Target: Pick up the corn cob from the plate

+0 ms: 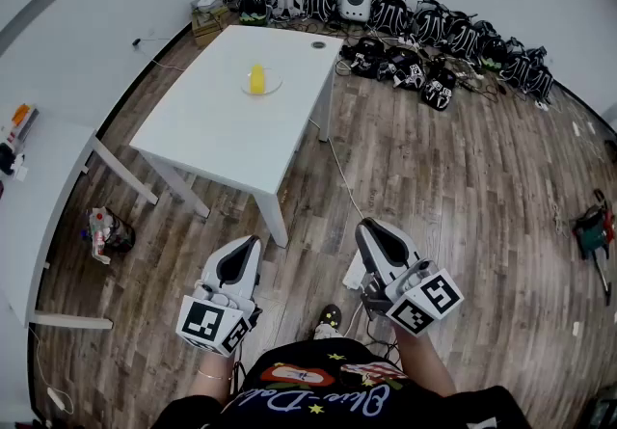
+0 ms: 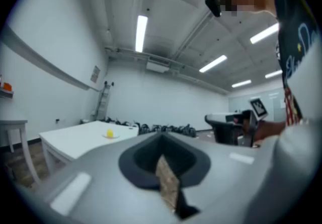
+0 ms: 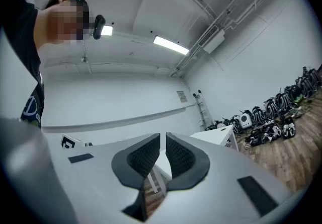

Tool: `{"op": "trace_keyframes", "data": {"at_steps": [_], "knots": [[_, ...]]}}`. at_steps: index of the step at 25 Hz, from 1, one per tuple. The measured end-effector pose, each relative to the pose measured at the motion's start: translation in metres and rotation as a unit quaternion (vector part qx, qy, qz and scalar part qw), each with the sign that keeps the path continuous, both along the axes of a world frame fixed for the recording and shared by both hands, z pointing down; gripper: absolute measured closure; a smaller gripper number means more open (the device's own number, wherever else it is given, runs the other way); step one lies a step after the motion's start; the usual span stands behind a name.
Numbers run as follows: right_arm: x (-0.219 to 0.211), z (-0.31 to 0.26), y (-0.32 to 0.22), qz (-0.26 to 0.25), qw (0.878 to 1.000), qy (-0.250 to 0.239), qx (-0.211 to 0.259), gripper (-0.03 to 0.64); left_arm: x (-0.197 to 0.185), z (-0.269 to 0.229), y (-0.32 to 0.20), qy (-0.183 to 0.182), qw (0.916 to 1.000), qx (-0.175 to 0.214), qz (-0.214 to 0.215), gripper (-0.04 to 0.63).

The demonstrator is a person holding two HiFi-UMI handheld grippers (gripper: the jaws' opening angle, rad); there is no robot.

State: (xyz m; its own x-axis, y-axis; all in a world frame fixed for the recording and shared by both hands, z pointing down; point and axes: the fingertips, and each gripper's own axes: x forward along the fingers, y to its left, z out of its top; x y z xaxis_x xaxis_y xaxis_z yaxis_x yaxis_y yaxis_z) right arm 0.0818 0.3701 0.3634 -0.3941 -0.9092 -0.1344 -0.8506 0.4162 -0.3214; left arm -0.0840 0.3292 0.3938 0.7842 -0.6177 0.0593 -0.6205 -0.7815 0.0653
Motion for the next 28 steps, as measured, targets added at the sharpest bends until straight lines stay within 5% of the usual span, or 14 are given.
{"op": "trace_keyframes", "data": {"at_steps": [5,12,17,21,28], "knots": [[0.036,0.022,-0.089,-0.029,0.999,-0.002,-0.029,0.598,0.051,0.012,-0.053,-0.004,0.9999,-0.011,0.003,0.598],[0.049,0.039,-0.262,-0.035,0.997,0.013,-0.071,0.589,0.044,0.018,-0.179,0.004,0.9987,-0.022,-0.047,0.598],[0.015,0.040,-0.413,-0.056,0.992,0.048,-0.102,0.448,0.045,0.003,-0.280,0.011,0.9991,-0.008,-0.040,0.598],[-0.013,0.070,-0.527,-0.070,0.979,0.104,-0.160,0.363,0.034,-0.001,-0.346,0.020,0.9984,-0.014,-0.050,0.598],[-0.036,0.139,-0.655,-0.089,0.945,0.172,-0.265,0.351,0.016,0.014,-0.408,0.012,0.9951,-0.044,-0.088,0.598]]}}
